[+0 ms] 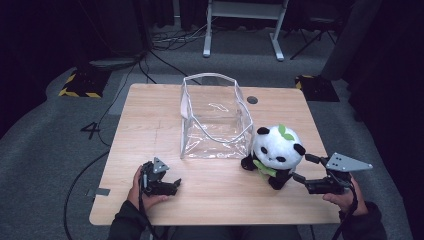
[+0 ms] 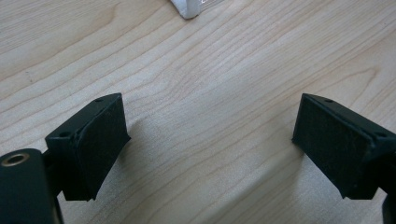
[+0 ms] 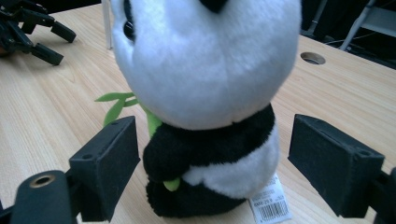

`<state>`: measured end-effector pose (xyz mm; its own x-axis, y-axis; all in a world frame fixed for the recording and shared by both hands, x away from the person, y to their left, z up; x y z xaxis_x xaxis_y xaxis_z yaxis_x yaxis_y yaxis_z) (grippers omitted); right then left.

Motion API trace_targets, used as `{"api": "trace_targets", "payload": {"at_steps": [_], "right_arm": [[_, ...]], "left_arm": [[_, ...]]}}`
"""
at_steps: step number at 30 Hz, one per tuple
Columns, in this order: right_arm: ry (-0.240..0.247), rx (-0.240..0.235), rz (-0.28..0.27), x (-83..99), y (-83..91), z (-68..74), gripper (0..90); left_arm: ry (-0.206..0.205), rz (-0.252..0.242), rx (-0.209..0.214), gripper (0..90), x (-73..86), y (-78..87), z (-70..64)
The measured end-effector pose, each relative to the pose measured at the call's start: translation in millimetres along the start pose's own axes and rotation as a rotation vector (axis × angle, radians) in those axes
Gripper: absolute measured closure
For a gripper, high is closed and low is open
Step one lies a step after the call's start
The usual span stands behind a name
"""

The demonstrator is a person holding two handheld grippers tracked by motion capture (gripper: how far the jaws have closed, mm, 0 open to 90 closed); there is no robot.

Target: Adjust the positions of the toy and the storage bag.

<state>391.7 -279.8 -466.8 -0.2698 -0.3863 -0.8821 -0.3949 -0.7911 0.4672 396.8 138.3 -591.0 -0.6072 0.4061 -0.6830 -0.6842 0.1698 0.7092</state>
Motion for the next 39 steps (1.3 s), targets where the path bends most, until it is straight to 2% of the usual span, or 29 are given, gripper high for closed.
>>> {"api": "trace_targets", "payload": {"at_steps": [12,18,28,31,39], "right_arm": [[0.027,-0.010,0.004,-11.1,-11.1,5.4,15.8],[0.025,-0.015,-0.001,-16.1,-14.2,5.4,15.4],[0.009,0.028,0.001,-17.4,-16.5,-5.3,15.7],[-0.002,0.032,-0.051,-25.3,-8.9,-7.7,15.6],[-0.001,0.052,-0.109,-45.9,2.8,-10.0,15.6]], "left_arm": [[0.000,0.001,0.000,10.1,0.1,0.1,0.0],[0.000,0.000,0.000,10.2,0.0,0.0,0.0],[0.005,-0.001,0.004,10.2,0.0,0.1,-1.0],[0.005,-0.001,0.005,10.2,0.0,0.1,-1.1],[0.004,-0.001,0.006,10.2,0.0,0.1,-1.1]]}}
Point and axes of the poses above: each handheld gripper's, and its own axes: y roughly backward along the jaws, x roughly out of its underside, z roughly to its left, the point moved 10 cm from there along -y, roughly forward along the jaws, and after that the axes turned 15 degrees about -x, right-handed, at the moved point
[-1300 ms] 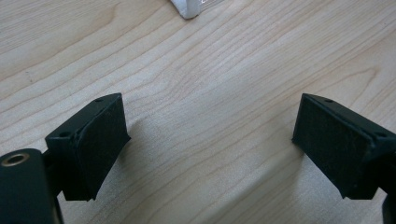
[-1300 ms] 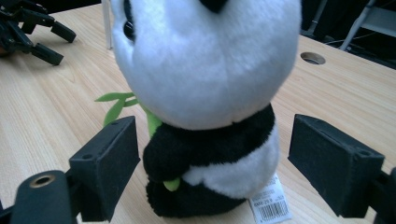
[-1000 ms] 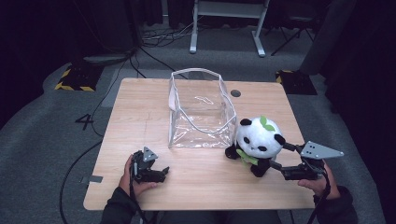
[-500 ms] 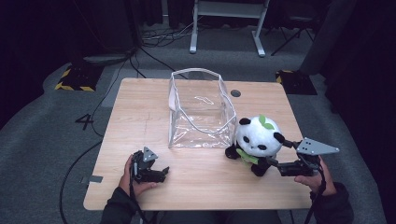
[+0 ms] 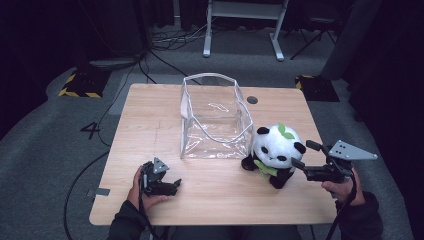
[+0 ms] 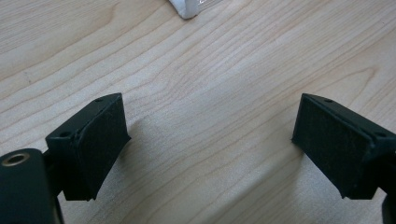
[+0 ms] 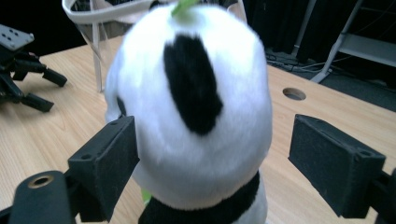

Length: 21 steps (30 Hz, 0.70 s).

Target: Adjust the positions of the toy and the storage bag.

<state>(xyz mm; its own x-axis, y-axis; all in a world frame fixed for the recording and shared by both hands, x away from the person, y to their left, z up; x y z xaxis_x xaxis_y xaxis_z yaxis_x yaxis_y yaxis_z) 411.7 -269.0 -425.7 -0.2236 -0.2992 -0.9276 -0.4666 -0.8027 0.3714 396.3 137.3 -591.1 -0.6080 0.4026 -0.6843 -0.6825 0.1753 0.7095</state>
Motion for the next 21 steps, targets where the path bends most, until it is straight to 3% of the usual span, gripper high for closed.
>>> {"api": "trace_targets", "payload": {"at_steps": [6,13,21], "right_arm": [[0.011,-0.001,-0.014,-12.6,-0.7,0.5,15.6],[0.033,0.002,0.006,-23.5,-9.7,1.4,15.6],[0.001,-0.002,0.028,-29.5,-20.9,-0.4,14.9]], "left_arm": [[0.001,0.000,0.000,10.2,0.0,0.0,0.0],[0.000,0.000,0.000,10.2,0.0,0.0,0.0],[-0.004,-0.001,0.000,10.3,0.0,0.0,0.1]]}}
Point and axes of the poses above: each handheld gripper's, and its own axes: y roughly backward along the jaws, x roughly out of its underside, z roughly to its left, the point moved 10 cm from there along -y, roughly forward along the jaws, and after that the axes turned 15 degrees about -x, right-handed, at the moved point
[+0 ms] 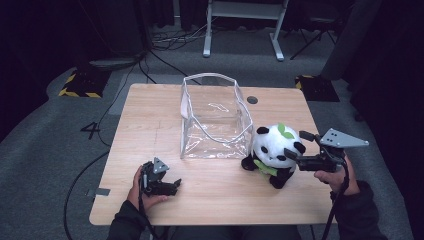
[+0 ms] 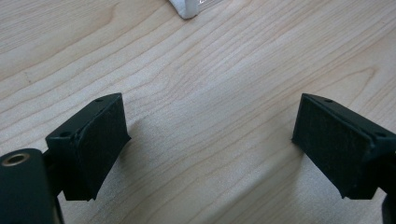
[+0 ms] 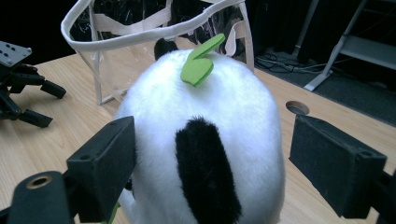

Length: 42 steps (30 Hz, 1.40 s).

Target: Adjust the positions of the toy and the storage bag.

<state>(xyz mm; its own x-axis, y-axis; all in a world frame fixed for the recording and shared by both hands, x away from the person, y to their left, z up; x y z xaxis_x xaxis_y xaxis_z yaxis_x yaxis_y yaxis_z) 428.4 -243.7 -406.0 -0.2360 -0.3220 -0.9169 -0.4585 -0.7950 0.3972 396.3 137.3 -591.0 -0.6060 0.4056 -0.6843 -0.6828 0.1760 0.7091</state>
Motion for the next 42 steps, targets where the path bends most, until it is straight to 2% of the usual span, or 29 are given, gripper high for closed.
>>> {"api": "trace_targets", "payload": {"at_steps": [2,3,6,7,8,16,20,24,27,30,31,32,34,35,36,37,38,39,40,42], "right_arm": [[-0.013,-0.005,0.003,0.0,-1.8,-0.2,14.1],[-0.037,-0.002,0.008,0.1,-5.0,-2.9,9.0],[-0.062,-0.005,0.023,0.9,-8.4,-3.8,6.5],[-0.062,-0.005,0.023,0.9,-8.4,-3.8,6.5],[-0.066,-0.029,0.039,1.5,-11.9,-1.2,8.6],[-0.075,-0.014,0.058,-0.8,-23.8,-1.1,4.0],[-0.081,-0.011,0.104,2.4,-30.6,-0.9,0.5],[-0.103,-0.027,0.101,4.6,-32.1,-1.5,0.4],[-0.101,-0.039,0.099,5.4,-32.8,-1.4,0.4],[-0.095,-0.044,0.112,7.0,-33.7,-1.4,2.9],[-0.096,-0.046,0.109,6.7,-34.1,-1.6,7.5],[-0.096,-0.046,0.109,6.7,-34.1,-1.6,7.5],[-0.085,-0.050,0.115,7.0,-33.3,-0.8,13.4],[-0.084,-0.048,0.117,7.3,-32.5,-1.1,16.0],[-0.092,-0.057,0.122,8.2,-30.5,-1.4,20.5],[-0.092,-0.057,0.122,8.2,-30.5,-1.4,20.5],[-0.093,-0.065,0.131,9.1,-27.8,-1.1,24.6],[-0.093,-0.065,0.131,9.1,-27.8,-1.1,24.6],[-0.101,-0.067,0.139,9.6,-24.9,-1.3,27.4],[-0.099,-0.068,0.140,9.9,-24.0,-1.0,28.2]], "left_arm": [[-0.003,0.000,0.001,10.3,0.0,0.1,0.0],[-0.004,0.001,0.001,10.3,0.1,0.2,0.1],[-0.002,0.000,0.001,10.3,0.0,0.1,-0.1],[-0.002,0.000,0.001,10.3,0.0,0.1,-0.1],[-0.005,0.001,0.001,10.3,0.1,0.2,0.1],[-0.005,0.001,0.001,10.3,0.1,0.2,0.1],[-0.003,0.000,0.002,10.3,0.0,0.1,0.0],[-0.005,0.000,0.006,10.3,0.1,0.3,-0.6],[-0.001,0.001,0.005,10.2,-0.2,0.0,-0.8],[0.007,0.010,-0.009,10.6,-0.8,-0.2,-0.7],[0.025,0.015,-0.014,13.4,-2.1,0.4,0.3],[0.025,0.015,-0.014,16.7,-2.1,0.4,0.3],[0.035,0.017,-0.024,18.4,-3.4,1.7,2.0],[0.046,0.013,-0.019,16.1,-4.6,2.7,2.3],[0.063,-0.005,-0.013,17.2,-8.1,6.4,3.7],[0.063,-0.005,-0.013,16.5,-8.1,6.4,3.7],[0.068,-0.015,-0.014,16.5,-10.8,9.9,4.1],[0.069,-0.027,-0.022,16.5,-13.6,13.1,5.0],[0.072,-0.063,-0.026,16.7,-21.8,21.3,7.0],[0.075,-0.079,-0.034,16.7,-26.6,25.6,9.1]]}}
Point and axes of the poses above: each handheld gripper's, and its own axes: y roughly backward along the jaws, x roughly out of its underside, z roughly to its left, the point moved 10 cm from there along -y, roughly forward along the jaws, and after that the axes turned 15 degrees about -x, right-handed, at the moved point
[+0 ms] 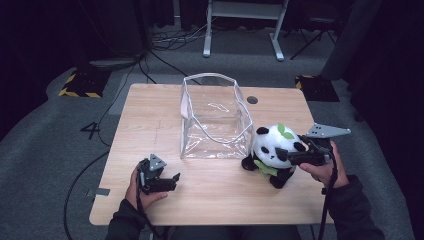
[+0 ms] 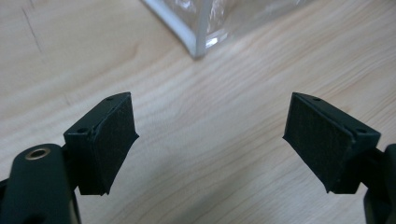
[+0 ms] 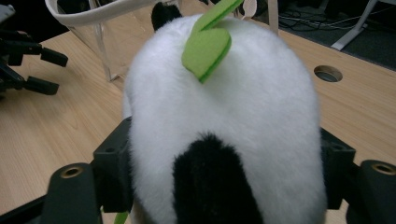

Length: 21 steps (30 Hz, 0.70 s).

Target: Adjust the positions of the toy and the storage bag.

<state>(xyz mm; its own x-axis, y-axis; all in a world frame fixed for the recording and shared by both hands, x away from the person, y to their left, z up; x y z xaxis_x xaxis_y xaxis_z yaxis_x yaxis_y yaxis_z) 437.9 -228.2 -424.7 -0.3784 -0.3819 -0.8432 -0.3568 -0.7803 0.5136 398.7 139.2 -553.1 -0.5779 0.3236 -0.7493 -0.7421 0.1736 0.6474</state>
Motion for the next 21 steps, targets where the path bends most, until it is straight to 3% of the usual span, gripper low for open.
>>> {"api": "trace_targets", "payload": {"at_steps": [2,3,4,5,9,11,12,13,17,21], "right_arm": [[0.009,0.003,-0.003,0.8,1.2,0.5,30.5],[0.009,0.003,-0.003,0.8,1.2,0.5,30.5],[0.021,0.004,-0.002,1.2,1.4,2.3,31.5],[0.026,0.003,-0.001,1.4,1.5,2.9,31.7],[0.033,0.003,0.002,2.1,2.5,4.4,31.9],[0.035,0.003,0.003,2.4,2.8,4.4,31.9],[0.040,0.003,0.005,2.7,3.2,4.4,31.4],[0.040,0.003,0.005,2.7,3.2,4.4,31.4],[0.048,0.005,0.014,3.2,3.5,5.3,30.3],[0.048,0.006,0.018,3.6,4.0,5.3,29.7]], "left_arm": [[0.054,-0.051,-0.013,17.6,-18.6,10.6,7.6],[0.054,-0.051,-0.013,17.9,-18.6,10.6,7.6],[0.104,-0.089,-0.036,18.3,-35.1,18.2,15.5],[0.104,-0.089,-0.036,18.7,-35.1,18.2,15.5],[0.127,-0.138,-0.104,18.7,-67.0,29.2,26.3],[0.128,-0.145,-0.105,18.9,-72.7,31.3,28.0],[0.139,-0.169,-0.098,18.6,-85.4,34.5,29.0],[0.139,-0.169,-0.098,18.7,-85.4,34.5,29.0],[0.142,-0.224,-0.088,18.4,-114.0,43.1,29.9],[0.122,-0.251,-0.082,18.4,-134.8,47.9,27.7]]}}
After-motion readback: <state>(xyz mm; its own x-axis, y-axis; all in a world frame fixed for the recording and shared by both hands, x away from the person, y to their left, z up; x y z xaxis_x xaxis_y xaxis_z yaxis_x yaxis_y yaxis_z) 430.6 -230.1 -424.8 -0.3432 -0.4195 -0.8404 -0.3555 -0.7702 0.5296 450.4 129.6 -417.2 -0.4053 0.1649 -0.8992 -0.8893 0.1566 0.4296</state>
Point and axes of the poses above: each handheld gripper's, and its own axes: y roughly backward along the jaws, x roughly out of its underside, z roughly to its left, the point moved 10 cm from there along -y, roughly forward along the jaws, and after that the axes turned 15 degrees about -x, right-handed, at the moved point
